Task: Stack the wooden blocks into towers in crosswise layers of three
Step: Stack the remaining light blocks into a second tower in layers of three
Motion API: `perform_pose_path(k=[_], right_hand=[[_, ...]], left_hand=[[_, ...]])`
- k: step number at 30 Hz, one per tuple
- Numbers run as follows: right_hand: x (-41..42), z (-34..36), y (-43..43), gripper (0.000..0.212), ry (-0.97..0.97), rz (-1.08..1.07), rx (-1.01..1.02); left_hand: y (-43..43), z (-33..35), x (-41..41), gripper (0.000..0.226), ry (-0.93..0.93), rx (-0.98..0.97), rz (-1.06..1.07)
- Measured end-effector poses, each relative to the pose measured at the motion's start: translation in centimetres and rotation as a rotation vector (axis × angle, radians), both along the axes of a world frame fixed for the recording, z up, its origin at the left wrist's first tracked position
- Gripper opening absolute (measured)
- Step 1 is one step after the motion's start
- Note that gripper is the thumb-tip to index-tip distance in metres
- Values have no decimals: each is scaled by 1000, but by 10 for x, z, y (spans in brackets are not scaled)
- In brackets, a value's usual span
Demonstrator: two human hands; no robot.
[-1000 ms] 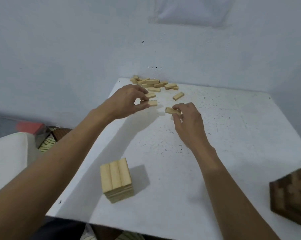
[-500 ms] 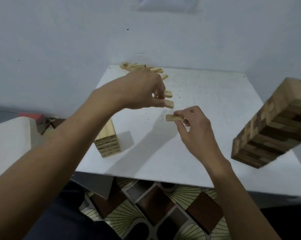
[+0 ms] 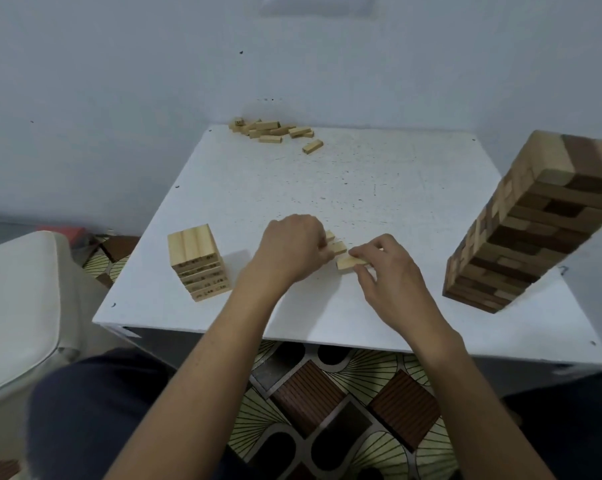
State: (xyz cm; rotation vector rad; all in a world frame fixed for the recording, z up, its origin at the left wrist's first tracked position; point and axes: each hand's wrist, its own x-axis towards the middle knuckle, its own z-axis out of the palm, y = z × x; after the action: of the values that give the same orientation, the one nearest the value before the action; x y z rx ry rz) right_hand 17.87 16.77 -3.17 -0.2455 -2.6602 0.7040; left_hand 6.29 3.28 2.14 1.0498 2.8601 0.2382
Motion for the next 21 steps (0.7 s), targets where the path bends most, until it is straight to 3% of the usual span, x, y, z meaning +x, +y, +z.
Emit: perform_pose_path(k=[5, 13, 21], right_hand=[[0, -7, 2, 26, -38, -13, 68], [-2, -8, 4, 26, -22, 7, 32], [-1, -7, -5, 17, 9, 23, -26]], left_hand=[[0, -22, 8, 39, -23, 68, 21], [-19, -36, 11, 28, -158, 331, -32], [-29, -33, 23, 39, -277, 312, -74]])
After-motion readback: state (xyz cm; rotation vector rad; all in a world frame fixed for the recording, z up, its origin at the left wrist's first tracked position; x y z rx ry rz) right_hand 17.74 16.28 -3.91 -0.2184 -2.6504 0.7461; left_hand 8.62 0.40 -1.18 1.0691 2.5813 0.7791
